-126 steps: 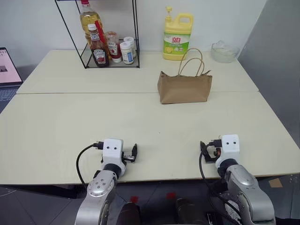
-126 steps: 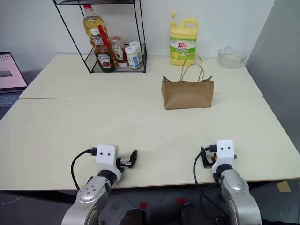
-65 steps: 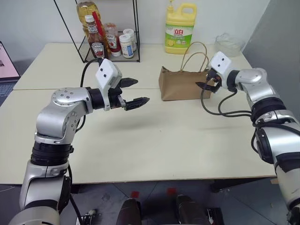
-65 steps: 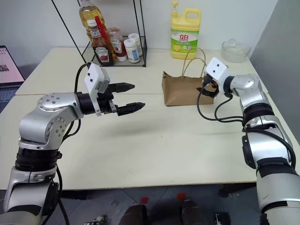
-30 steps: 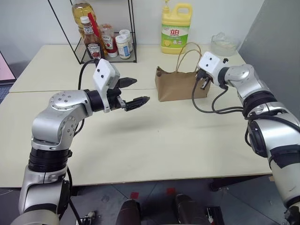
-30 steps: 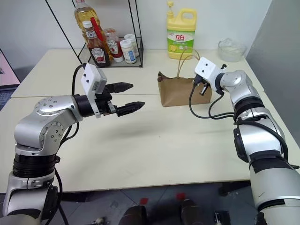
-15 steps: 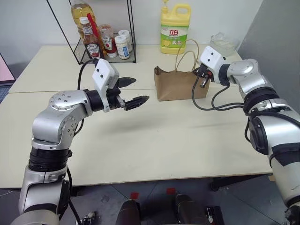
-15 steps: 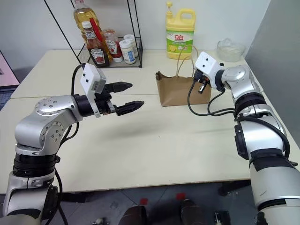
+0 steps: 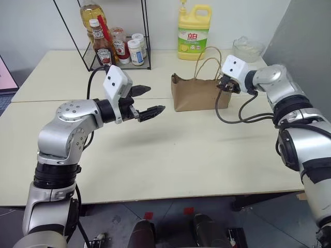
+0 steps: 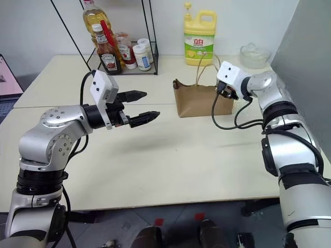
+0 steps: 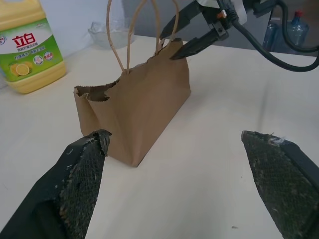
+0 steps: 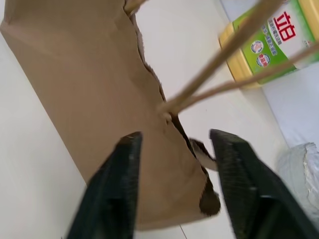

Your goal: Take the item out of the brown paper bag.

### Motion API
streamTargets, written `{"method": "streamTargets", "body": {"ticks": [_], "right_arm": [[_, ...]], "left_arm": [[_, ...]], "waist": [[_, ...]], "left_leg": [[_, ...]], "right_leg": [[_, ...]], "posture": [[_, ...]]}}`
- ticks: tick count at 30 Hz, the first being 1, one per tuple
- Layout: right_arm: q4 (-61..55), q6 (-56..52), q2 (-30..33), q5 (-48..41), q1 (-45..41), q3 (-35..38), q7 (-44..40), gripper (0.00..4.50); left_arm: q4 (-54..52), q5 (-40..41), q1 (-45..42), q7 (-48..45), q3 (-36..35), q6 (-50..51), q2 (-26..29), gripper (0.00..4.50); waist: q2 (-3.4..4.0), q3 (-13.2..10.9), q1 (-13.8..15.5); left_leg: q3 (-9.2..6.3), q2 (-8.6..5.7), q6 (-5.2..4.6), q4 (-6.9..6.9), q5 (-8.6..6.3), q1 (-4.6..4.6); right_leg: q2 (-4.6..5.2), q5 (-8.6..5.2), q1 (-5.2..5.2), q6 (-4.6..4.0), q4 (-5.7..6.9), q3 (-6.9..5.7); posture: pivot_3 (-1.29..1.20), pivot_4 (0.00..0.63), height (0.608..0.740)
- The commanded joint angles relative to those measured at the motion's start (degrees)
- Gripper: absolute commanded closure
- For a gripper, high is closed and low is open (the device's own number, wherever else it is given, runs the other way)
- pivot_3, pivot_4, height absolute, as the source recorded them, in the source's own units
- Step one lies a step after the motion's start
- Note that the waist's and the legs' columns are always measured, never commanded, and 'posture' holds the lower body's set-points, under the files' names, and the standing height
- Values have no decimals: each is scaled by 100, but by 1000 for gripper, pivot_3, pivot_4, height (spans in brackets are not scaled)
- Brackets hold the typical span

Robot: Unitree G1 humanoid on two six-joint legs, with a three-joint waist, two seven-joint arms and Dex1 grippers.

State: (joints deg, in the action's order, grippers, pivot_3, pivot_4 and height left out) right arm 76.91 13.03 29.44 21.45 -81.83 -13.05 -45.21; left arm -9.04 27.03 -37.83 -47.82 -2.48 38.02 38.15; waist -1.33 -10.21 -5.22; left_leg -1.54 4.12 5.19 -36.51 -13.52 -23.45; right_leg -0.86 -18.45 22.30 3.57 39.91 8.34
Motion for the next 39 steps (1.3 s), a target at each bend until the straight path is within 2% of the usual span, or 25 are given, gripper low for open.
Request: {"method": "streamTargets", "body": {"ticks": [1, 3, 4, 9, 17, 20, 24, 29, 31, 39], "right_arm": [[-88, -37, 85, -71, -174, 100, -74, 858], [-72, -166, -7, -256, -198, 267, -137, 82], [-68, -193, -64, -323, -212, 336, -140, 8], [-46, -332, -344, -625, -285, 643, -217, 8], [-4, -715, -569, -969, -353, 1150, 141, 8], [-6, -676, -548, -914, -336, 1127, 348, 589], [5, -668, -537, -943, -349, 1167, 535, 1963], [2, -680, -541, -1010, -408, 1267, 635, 3914], [-1, -677, -538, -1014, -415, 1291, 635, 4487], [-60, -588, -552, -1068, -514, 1392, 751, 4487]], "left_arm": [[-152, 15, -17, 68, -148, -104, 17, 0], [-136, 6, -19, 80, -129, -122, -4, 0], [-119, 2, -35, 84, -112, -132, -19, 0], [-54, -1, -151, 71, -53, -145, -55, 0], [-213, 40, -20, 58, -147, -57, 81, 0], [-248, 38, 65, 81, -190, -65, 150, 0], [-229, 16, 81, 114, -176, -122, 148, 0], [-220, -3, 62, 155, -149, -158, 101, 0], [-212, -8, 62, 156, -146, -174, 95, 0], [-289, 39, 140, 166, -203, -131, 127, 0]], "waist": [[0, 0, 0], [0, 0, 0], [0, 0, 0], [0, 0, -5], [0, 0, 4], [1, 0, 0], [1, 0, 3], [1, 0, 3], [1, 0, 3], [2, -1, 2]], "left_leg": [[0, 0, 0, 0, 0, 0], [-1, 0, 0, -2, 0, 0], [-1, 0, 0, -3, 0, 0], [-2, 0, 0, -11, 0, 0], [-12, -3, 0, -17, 0, -2], [-11, -3, -1, -16, -1, -3], [-13, -4, -1, -17, -1, -4], [-14, -5, -1, -17, -1, -5], [-14, -5, -1, -17, -1, -5], [-13, -5, -2, -17, -1, -5]], "right_leg": [[0, 0, 0, 0, 1, 0], [0, 0, 0, 0, 2, 0], [0, 0, 0, 0, 3, 0], [0, 0, -1, 0, 7, -1], [1, 0, -6, 0, 8, -6], [1, 0, -5, 0, 8, -6], [1, 0, -5, 0, 7, -6], [2, 0, -5, 0, 8, -6], [2, 0, -5, 0, 7, -6], [1, 0, -5, 0, 7, -6]], "posture": [[0, 150, 740], [0, 150, 740], [0, 150, 740], [0, 150, 740], [0, 150, 740], [0, 150, 740], [0, 150, 740], [0, 150, 740], [0, 150, 740], [0, 150, 740]]}}
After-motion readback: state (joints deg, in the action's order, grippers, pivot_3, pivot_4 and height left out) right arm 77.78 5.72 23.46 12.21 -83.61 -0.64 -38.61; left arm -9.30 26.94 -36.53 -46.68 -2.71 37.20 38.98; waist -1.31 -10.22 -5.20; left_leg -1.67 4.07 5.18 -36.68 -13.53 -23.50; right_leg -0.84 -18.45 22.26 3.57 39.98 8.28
